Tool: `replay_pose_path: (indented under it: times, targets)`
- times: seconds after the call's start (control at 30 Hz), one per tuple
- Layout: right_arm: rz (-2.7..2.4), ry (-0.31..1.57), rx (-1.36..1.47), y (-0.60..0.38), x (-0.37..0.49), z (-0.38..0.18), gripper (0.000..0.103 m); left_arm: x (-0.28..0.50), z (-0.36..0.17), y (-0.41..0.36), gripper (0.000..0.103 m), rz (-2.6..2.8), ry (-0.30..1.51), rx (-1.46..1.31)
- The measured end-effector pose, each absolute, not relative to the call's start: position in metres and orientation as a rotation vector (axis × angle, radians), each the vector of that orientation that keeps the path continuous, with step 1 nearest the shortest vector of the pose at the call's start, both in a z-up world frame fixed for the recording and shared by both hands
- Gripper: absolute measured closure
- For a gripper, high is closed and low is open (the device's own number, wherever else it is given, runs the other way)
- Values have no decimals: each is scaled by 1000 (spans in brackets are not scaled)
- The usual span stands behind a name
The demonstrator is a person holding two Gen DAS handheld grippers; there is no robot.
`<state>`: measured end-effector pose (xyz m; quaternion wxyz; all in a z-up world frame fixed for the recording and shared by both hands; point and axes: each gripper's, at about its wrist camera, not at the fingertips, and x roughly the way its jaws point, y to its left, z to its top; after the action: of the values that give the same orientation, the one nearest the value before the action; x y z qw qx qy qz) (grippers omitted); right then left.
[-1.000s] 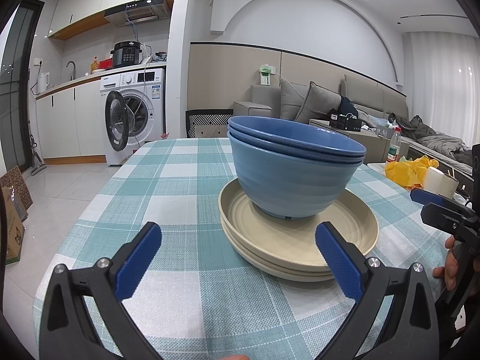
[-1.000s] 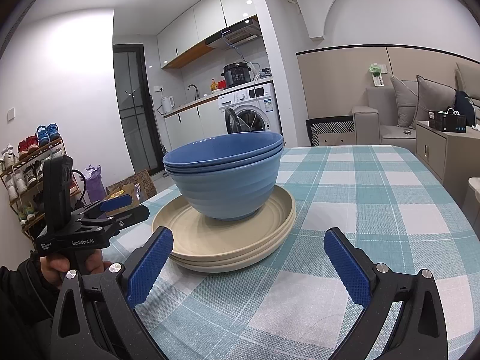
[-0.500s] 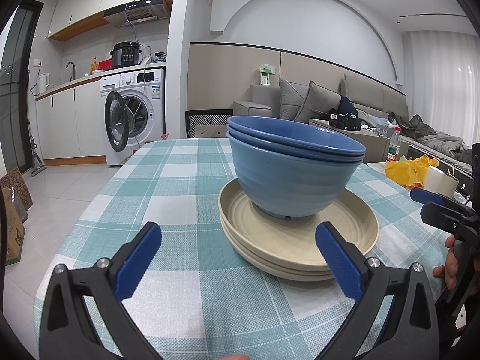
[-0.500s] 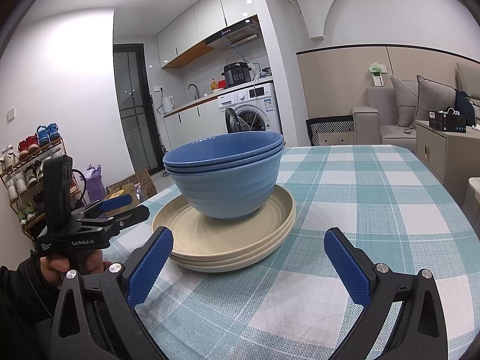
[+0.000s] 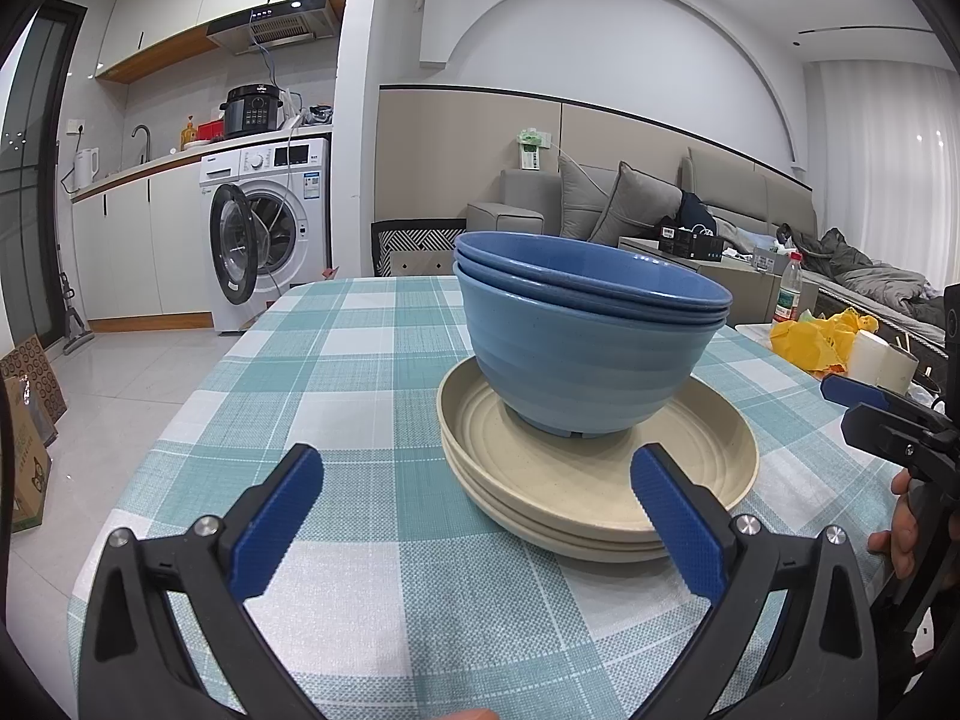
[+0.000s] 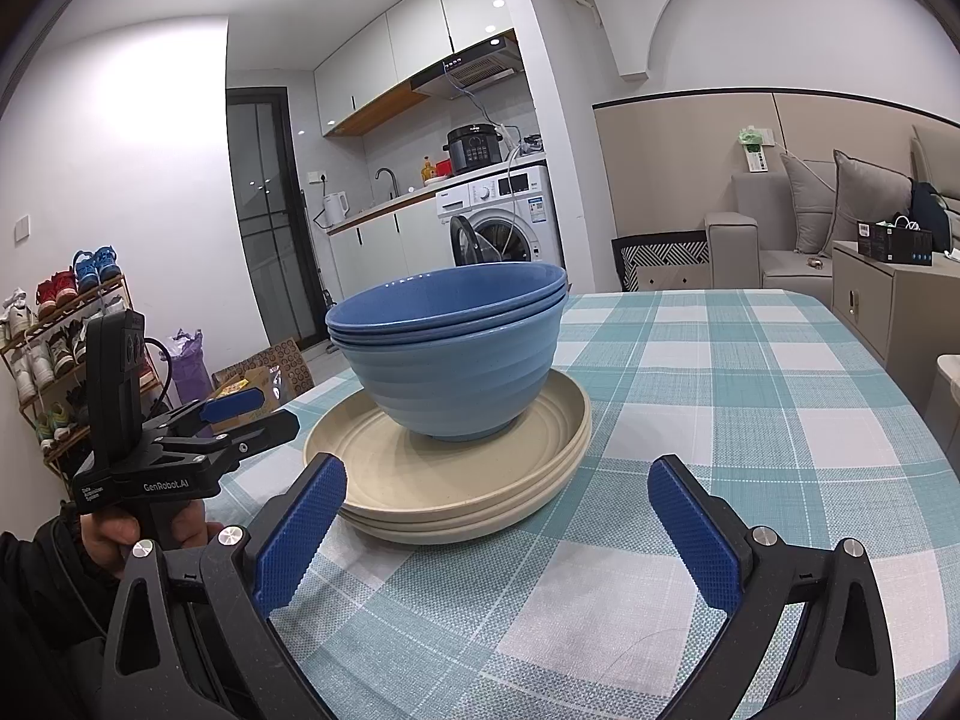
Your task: Organize plates and bowls
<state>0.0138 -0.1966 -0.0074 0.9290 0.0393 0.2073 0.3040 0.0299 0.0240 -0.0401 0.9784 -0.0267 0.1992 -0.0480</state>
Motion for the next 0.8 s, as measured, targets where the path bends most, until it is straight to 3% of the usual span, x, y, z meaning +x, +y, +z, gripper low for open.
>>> replay_pose_path:
  times: [0.8]
  targets:
    - [624, 426, 80, -196, 14, -7, 1, 30, -40, 23, 0, -100, 400, -48]
